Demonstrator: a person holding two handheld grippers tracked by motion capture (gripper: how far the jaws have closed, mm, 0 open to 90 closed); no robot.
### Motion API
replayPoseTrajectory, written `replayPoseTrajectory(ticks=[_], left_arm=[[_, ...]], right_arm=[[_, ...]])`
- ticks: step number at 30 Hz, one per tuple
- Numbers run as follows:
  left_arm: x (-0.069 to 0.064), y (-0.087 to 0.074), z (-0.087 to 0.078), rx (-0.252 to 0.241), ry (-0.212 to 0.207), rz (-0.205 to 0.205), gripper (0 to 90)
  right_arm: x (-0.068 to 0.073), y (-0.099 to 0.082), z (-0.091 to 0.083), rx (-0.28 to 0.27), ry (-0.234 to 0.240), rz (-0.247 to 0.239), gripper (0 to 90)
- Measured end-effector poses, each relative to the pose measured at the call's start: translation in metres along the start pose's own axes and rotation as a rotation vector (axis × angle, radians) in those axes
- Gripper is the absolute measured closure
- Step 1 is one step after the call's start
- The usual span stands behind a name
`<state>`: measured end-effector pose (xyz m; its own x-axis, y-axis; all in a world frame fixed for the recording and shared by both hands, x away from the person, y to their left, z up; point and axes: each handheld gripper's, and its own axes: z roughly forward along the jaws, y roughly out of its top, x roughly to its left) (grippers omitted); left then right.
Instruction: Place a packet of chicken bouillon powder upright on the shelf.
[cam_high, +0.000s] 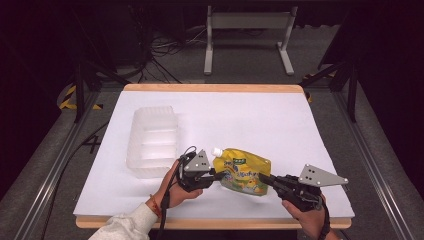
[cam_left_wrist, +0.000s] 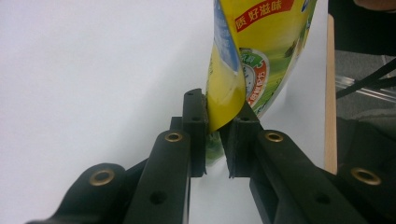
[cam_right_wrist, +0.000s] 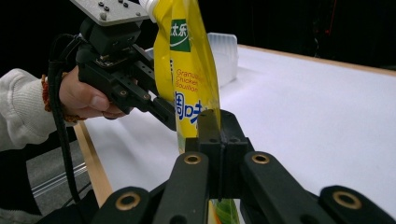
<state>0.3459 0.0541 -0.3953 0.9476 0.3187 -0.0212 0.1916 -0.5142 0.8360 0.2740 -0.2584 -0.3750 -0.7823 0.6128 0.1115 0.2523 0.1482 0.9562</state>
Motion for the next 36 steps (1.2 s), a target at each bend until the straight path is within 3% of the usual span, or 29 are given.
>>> replayPoseTrajectory(ticks=[6, 9, 13, 19, 30, 36], left_arm=[[0.001, 0.005, -0.014, -0.034, 0.061, 0.01, 80.8], [-0.006, 0.01, -0.02, 0.014, 0.149, 0.093, 80.4], [-0.006, 0.012, -0.024, 0.015, 0.177, 0.112, 80.4], [0.003, 0.011, -0.034, -0.006, 0.181, 0.07, 80.6], [0.024, 0.009, -0.069, -0.037, 0.306, 0.032, 80.2], [0.046, 0.002, -0.105, -0.091, 0.379, -0.018, 80.0]], right_arm=[[0.005, 0.012, 0.006, -0.019, 0.002, -0.037, 90.0], [0.008, 0.015, 0.012, -0.019, 0.007, -0.051, 89.9], [0.011, 0.018, 0.016, -0.01, -0.002, -0.074, 89.8], [0.012, 0.027, 0.026, -0.013, -0.014, -0.107, 90.0], [0.016, 0.049, 0.064, -0.035, -0.007, -0.145, 90.0], [0.024, 0.076, 0.104, -0.048, 0.028, -0.192, 89.9]])
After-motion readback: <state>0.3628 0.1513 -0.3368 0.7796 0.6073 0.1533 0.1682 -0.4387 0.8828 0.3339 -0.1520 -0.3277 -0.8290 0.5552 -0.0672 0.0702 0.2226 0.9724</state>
